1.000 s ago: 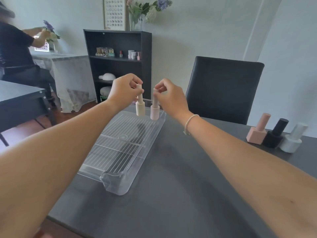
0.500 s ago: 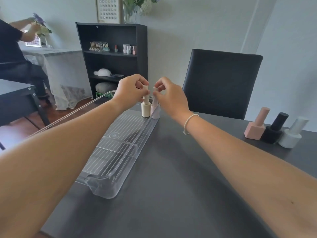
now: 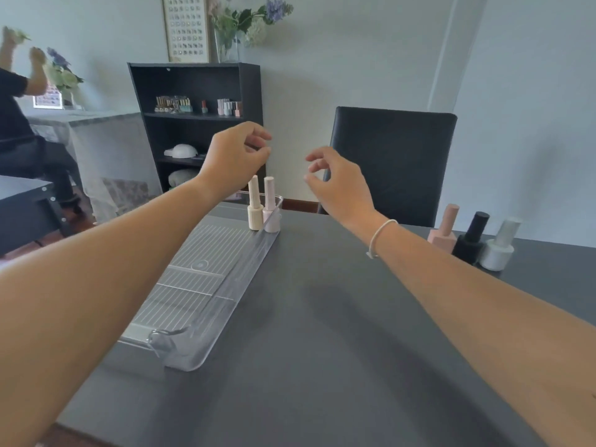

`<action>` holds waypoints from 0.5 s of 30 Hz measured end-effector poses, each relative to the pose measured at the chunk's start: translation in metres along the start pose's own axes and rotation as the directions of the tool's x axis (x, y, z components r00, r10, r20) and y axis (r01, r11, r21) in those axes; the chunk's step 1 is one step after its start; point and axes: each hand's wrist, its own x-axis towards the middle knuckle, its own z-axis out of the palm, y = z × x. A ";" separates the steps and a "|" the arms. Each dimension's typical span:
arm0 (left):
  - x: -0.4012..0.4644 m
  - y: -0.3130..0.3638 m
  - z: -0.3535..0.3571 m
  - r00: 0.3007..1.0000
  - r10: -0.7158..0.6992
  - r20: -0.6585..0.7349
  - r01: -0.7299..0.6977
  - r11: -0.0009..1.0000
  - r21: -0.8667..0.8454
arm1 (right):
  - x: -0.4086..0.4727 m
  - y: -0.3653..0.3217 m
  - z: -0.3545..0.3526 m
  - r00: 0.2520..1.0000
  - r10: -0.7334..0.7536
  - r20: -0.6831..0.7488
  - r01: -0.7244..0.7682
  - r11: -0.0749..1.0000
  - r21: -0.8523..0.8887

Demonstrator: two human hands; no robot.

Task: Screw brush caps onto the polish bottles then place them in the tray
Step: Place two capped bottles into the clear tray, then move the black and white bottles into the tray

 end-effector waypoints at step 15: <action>-0.047 0.175 0.132 0.892 0.269 0.363 -0.201 0.956 -0.215 | -0.090 0.090 -0.197 0.930 0.143 -0.340 -0.169 0.985 -0.046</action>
